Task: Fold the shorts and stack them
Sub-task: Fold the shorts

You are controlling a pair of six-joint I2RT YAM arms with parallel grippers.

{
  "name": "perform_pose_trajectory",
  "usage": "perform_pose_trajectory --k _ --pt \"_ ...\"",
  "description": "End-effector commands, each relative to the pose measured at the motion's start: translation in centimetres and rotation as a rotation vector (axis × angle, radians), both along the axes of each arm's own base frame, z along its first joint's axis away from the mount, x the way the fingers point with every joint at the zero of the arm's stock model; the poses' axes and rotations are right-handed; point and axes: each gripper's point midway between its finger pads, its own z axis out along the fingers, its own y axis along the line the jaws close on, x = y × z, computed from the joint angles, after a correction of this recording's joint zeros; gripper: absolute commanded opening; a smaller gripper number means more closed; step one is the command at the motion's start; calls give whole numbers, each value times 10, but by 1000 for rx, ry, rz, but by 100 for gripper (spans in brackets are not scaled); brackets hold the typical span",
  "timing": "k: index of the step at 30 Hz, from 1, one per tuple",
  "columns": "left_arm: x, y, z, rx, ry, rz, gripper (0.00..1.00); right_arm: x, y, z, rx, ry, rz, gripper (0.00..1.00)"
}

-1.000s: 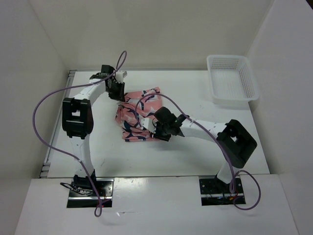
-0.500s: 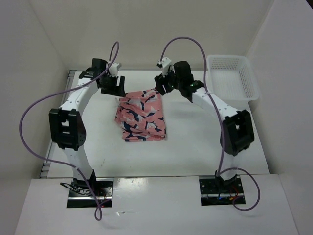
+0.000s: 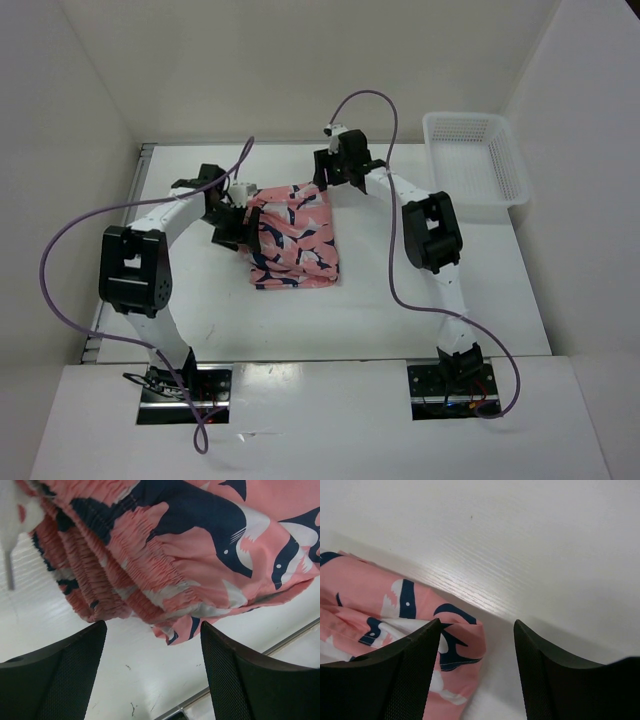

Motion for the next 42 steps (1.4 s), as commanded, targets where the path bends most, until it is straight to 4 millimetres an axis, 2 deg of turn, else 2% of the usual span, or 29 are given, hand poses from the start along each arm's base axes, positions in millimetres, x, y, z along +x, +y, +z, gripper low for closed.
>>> perform_pose_trajectory --k 1,2,4,5,7,9,11,12,14,15,16,18,19,20,23,26,31,33,34,35,36,37,38,39,40,41,42 --pt "3 -15 -7 -51 20 -34 83 6 11 30 80 -28 16 65" --pt "5 -17 -6 -64 22 -38 80 1 13 25 93 -3 27 64" --pt "3 -21 -11 -62 36 -48 69 -13 15 19 108 40 53 61" --pt "2 -21 -14 -61 47 -48 63 -17 16 13 117 63 53 57" --pt "-3 -20 -17 -59 65 -47 48 -26 13 -3 113 118 39 55" --pt "-3 -20 -17 -59 65 -47 41 -30 10 -12 107 140 24 55" --pt "-3 -20 -17 -59 65 -47 34 -29 9 -13 116 149 4 55" --pt "-3 -20 -17 -59 65 -47 31 -32 9 -16 118 162 -2 52" --pt "-5 -20 -17 -58 76 -47 25 -29 9 -12 138 170 -35 39" --pt "-5 -20 -17 -58 76 -47 20 -22 7 -13 141 161 -73 23" --pt "-8 -19 -17 -57 86 -46 16 -19 7 -16 157 176 -108 17" --pt "-11 -19 -20 -55 105 -46 9 -6 6 -7 177 156 -158 3" --pt "-11 -19 -18 -54 108 -46 2 3 0 0 174 130 -219 1" --pt "-12 -22 -18 -54 108 -55 0 10 -2 1 190 129 -266 1" --pt "-16 -20 -15 -42 120 -52 0 32 -8 25 212 68 -360 1" --pt "-26 -23 -16 -52 145 -63 0 41 -11 31 237 62 -421 1" --pt "-54 -32 -26 -2 206 -116 0 44 -19 32 230 58 -480 1" --pt "-45 -34 -24 -7 173 -116 1 42 -20 26 211 62 -474 1" --pt "-42 -35 -24 -7 171 -117 12 39 -19 20 207 78 -465 10" --pt "-33 -37 -18 -12 143 -117 21 40 -17 22 205 64 -439 20" --pt "-29 -35 -19 0 139 -115 30 39 -15 27 207 53 -414 32" --pt "-25 -36 -19 -1 135 -115 36 37 -13 24 199 53 -388 57" --pt "-22 -36 -17 6 123 -113 45 33 -7 33 191 39 -325 65" --pt "-16 -37 -13 3 103 -113 48 33 -4 49 198 6 -291 69" --pt "-12 -38 -6 0 80 -113 51 30 -4 51 188 1 -269 71" --pt "-12 -40 3 -17 69 -117 53 29 -3 62 189 -17 -248 75" --pt "-9 -39 11 -28 57 -110 56 26 -6 78 171 -55 -227 75"
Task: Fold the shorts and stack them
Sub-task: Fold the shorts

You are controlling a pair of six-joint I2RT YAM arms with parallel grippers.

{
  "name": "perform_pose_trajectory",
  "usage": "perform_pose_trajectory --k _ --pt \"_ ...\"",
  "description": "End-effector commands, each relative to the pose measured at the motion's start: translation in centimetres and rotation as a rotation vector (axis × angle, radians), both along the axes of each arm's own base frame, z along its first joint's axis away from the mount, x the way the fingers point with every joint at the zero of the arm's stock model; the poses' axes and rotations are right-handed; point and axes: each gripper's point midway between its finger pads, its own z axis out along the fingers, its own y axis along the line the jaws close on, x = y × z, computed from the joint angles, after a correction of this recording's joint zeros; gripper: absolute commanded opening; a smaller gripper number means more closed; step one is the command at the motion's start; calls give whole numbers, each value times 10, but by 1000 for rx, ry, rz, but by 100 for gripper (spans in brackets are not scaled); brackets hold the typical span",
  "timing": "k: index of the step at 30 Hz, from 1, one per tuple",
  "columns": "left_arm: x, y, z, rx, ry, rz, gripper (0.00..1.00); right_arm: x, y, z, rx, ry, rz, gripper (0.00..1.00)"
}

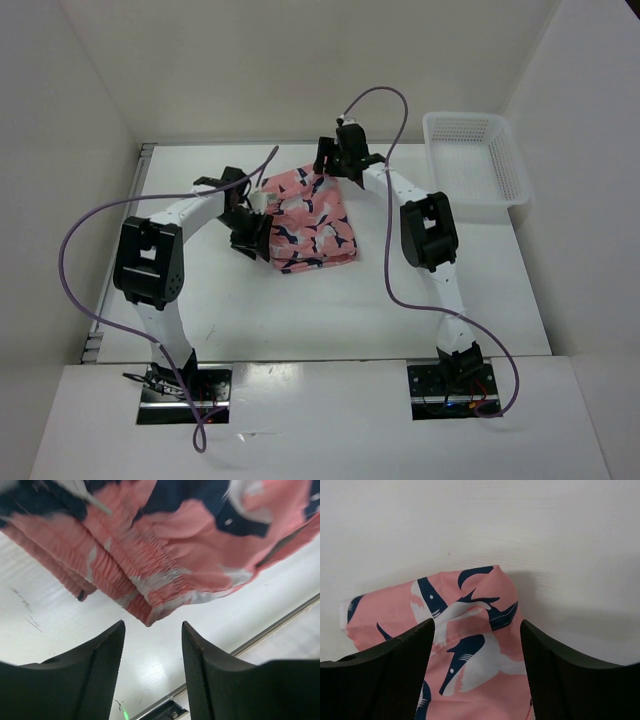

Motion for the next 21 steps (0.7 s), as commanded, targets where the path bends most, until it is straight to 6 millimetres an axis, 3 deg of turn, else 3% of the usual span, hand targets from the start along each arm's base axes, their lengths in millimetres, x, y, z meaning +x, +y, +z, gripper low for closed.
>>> perform_pose_trajectory --k 1,3,5,6,7,8,9,10,11,12,13,14,16,17,21 --pt "20 -5 40 -53 -94 1 57 -1 -5 68 -17 -153 89 75" --pt "31 -2 62 -103 -138 22 61 -12 -11 90 -39 -194 143 76" --pt "46 -5 78 -134 -198 23 63 -25 -23 92 -62 -171 187 76" --pt "60 -3 86 -141 -244 32 65 -43 -24 75 -69 -120 228 76" --pt "76 -4 88 -140 -298 32 66 -58 -28 86 -83 -125 260 76" --pt "87 -2 77 -121 -304 38 66 -70 -29 82 -88 -103 284 76" --pt "103 1 78 -92 -345 50 67 -88 -37 57 -96 -40 306 75" --pt "119 1 77 -85 -384 54 67 -102 -42 62 -108 -41 326 75" --pt "131 2 63 -68 -379 60 67 -112 -44 55 -115 -24 343 75" --pt "144 5 60 -42 -406 71 67 -130 -51 31 -132 35 352 75" --pt "162 2 57 -48 -437 71 67 -137 -55 31 -147 32 364 75" --pt "171 3 53 -39 -449 76 67 -154 -59 12 -155 85 384 75" --pt "186 3 41 -27 -452 81 67 -169 -59 2 -150 109 428 75" --pt "196 1 46 -33 -479 81 67 -184 -61 -8 -149 141 455 75" --pt "202 6 27 0 -461 92 67 -216 -54 -19 -85 198 553 75"
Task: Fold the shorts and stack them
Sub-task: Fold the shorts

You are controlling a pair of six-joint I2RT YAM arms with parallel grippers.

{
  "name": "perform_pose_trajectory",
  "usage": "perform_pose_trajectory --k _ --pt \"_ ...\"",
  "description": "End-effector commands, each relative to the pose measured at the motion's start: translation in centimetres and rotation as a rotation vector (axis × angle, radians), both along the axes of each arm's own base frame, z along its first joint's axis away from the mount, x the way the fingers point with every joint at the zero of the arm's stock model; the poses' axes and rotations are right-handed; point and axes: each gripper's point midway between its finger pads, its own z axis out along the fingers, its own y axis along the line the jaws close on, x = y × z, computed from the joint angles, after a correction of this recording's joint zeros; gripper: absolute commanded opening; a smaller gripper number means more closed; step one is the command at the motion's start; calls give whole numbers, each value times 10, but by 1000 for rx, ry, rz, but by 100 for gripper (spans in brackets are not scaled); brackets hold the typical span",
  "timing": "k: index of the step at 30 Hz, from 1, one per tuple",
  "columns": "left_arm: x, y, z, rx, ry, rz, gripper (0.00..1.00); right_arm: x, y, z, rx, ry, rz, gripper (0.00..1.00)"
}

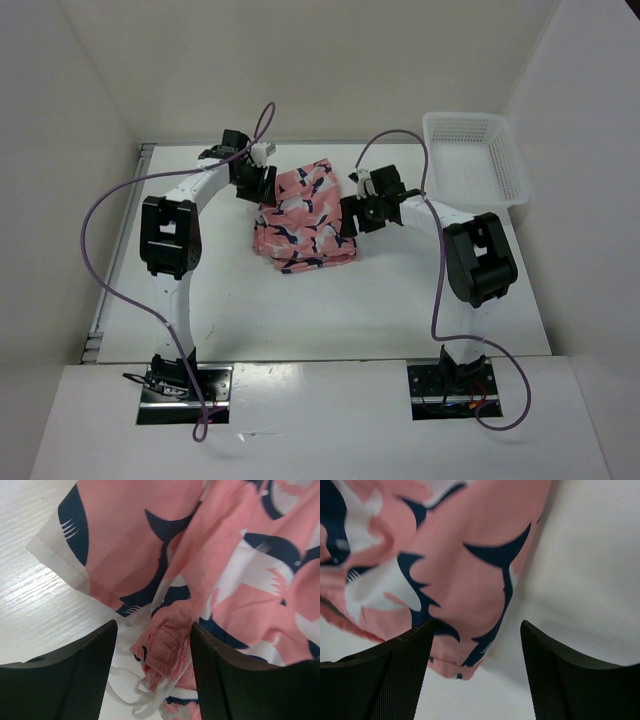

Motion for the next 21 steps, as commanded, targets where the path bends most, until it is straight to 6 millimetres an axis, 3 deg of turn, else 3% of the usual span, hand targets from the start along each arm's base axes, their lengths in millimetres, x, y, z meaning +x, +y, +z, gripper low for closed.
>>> perform_pose_trajectory --k 1,5,7,9,10,11,13,14,15,16,20,21 --pt "22 4 6 32 -74 22 67 -25 8 7 54 20 103 75" --pt "20 9 -10 58 -59 36 67 -39 0 -14 23 65 90 72" --pt "21 4 -14 57 -63 27 60 -49 0 -20 33 94 102 69" --pt "23 5 -19 65 -62 32 50 -66 3 -24 63 134 142 58" --pt "23 5 -19 65 -62 32 39 -74 3 -25 75 150 163 52" --pt "27 5 -14 63 -76 32 34 -82 5 -25 95 169 191 39" --pt "32 4 -11 60 -89 33 20 -92 5 -23 103 170 225 24" --pt "34 2 -13 53 -88 28 17 -93 6 -22 111 172 230 10" --pt "35 2 -14 54 -82 28 17 -95 5 -22 108 166 237 4" --pt "43 1 -3 48 -114 29 17 -93 5 -21 110 157 237 0" --pt "60 2 8 63 -150 45 17 -99 2 -21 93 146 290 0" --pt "65 9 6 72 -154 60 23 -102 0 -20 78 130 321 0"
